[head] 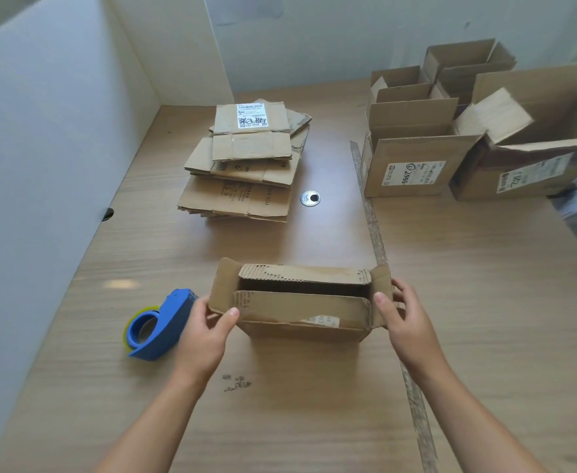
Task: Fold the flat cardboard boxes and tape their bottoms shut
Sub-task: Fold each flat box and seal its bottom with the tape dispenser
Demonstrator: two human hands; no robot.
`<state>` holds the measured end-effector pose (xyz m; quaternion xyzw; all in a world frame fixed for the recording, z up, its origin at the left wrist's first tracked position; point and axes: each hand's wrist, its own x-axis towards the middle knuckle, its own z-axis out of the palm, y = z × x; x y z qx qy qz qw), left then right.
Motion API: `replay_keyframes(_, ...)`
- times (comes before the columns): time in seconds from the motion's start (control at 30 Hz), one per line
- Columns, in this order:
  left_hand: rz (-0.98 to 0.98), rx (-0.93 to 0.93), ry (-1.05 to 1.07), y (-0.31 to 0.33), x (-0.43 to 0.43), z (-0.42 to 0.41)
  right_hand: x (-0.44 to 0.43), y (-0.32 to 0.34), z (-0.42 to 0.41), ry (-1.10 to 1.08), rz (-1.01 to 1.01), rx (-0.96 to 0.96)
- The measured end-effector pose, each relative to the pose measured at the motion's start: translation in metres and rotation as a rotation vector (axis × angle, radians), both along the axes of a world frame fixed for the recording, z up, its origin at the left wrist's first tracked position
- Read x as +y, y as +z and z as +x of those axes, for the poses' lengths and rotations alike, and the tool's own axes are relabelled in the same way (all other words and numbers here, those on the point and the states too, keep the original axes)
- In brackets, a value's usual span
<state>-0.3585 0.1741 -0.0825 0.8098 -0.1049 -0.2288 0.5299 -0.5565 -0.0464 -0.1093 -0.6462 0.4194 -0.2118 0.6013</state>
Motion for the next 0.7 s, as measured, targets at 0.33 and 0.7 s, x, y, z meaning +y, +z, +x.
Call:
replay_keyframes(0.33,0.665,-0.906,-0.680,0.014,-0.038,0.014,-0.056,0.049,0.051,0.580,-0.680,0.411)
replay_keyframes(0.7,0.453,-1.202,-0.645,0.006,-0.019,0.006,-0.068,0.052,0.064,0.840,-0.742,0.683)
